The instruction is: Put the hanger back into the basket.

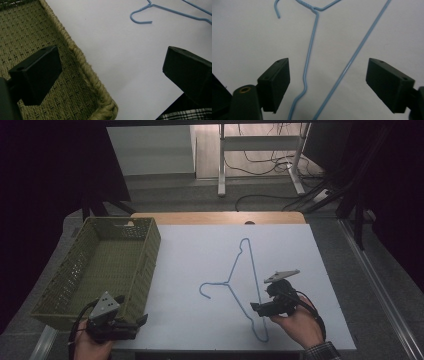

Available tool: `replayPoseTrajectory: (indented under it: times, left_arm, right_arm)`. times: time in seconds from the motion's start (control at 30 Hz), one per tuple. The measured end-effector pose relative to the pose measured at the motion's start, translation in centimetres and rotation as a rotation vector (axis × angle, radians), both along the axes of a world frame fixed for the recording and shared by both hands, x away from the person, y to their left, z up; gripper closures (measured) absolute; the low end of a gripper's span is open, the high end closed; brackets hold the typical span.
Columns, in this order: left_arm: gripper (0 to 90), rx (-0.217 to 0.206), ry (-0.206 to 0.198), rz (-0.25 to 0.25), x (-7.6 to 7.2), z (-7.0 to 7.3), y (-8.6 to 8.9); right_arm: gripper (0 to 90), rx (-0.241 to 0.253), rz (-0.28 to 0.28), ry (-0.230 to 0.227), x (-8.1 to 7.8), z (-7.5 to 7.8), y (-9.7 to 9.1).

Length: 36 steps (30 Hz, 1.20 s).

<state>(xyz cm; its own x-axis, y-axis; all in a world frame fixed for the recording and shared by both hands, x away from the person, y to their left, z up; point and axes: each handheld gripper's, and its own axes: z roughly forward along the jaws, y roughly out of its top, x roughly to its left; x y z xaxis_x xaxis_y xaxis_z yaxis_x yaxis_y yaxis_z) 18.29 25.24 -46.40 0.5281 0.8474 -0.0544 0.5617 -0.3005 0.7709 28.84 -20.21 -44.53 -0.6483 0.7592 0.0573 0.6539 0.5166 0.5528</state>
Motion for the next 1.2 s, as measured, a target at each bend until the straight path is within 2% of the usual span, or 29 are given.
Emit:
replayPoseTrajectory:
  times: [0.17,0.3,0.53,0.57,0.6,0.73,0.87,0.9,0.93,1.0,1.1,1.13,1.17,1.2]
  left_arm:
    - [2.4,0.002,0.0,-0.001,0.0,0.0,0.0]
    - [2.4,0.004,-0.002,-0.001,0.0,0.1,0.0]
    - [2.3,-0.017,-0.051,-0.027,-0.2,1.1,-0.9]
    - [1.5,-0.008,-0.057,-0.026,-0.1,1.2,-1.1]
    - [1.6,0.001,-0.06,-0.034,-0.1,1.4,-1.4]
    - [2.2,-0.019,-0.07,-0.061,0.1,1.8,-2.0]
    - [2.2,-0.011,-0.082,-0.113,0.5,2.3,-3.7]
    - [2.2,-0.017,-0.087,-0.142,0.7,2.4,-4.6]
    - [2.1,-0.017,-0.087,-0.142,0.7,2.4,-4.6]
    - [1.6,-0.025,-0.08,-0.189,1.0,2.1,-5.9]
    - [1.4,-0.027,-0.079,-0.207,1.3,1.6,-6.5]
    - [1.4,-0.043,-0.065,-0.231,1.8,0.9,-6.9]
    - [1.4,-0.043,-0.065,-0.231,1.8,0.9,-6.9]
    - [1.4,-0.055,-0.058,-0.244,2.2,0.3,-7.2]
  right_arm:
    - [27.4,-0.01,0.02,0.017,0.8,-0.3,1.5]
    - [29.0,-0.016,0.039,0.012,1.2,-0.6,2.6]
    - [29.9,-0.026,0.064,0.01,1.7,-1.2,3.8]
    - [30.5,-0.029,0.065,0.01,1.7,-1.3,3.9]
    - [31.1,-0.033,0.067,0.007,1.8,-1.3,4.0]
    - [33.7,-0.047,0.07,0.005,1.8,-1.6,4.3]
    - [41.0,-0.058,0.075,-0.006,2.0,-1.8,4.7]
    - [42.8,-0.06,0.076,-0.007,2.0,-1.8,4.8]
    - [42.8,-0.06,0.076,-0.007,2.0,-1.8,4.8]
    - [48.1,-0.064,0.075,-0.008,2.1,-1.9,5.1]
    - [52.9,-0.063,0.067,-0.001,2.3,-2.3,5.3]
    - [54.7,-0.062,0.066,0.007,2.3,-2.4,5.4]
    - [55.6,-0.067,0.067,0.008,2.3,-2.6,5.5]
    - [56.8,-0.071,0.068,0.012,2.4,-2.8,5.7]
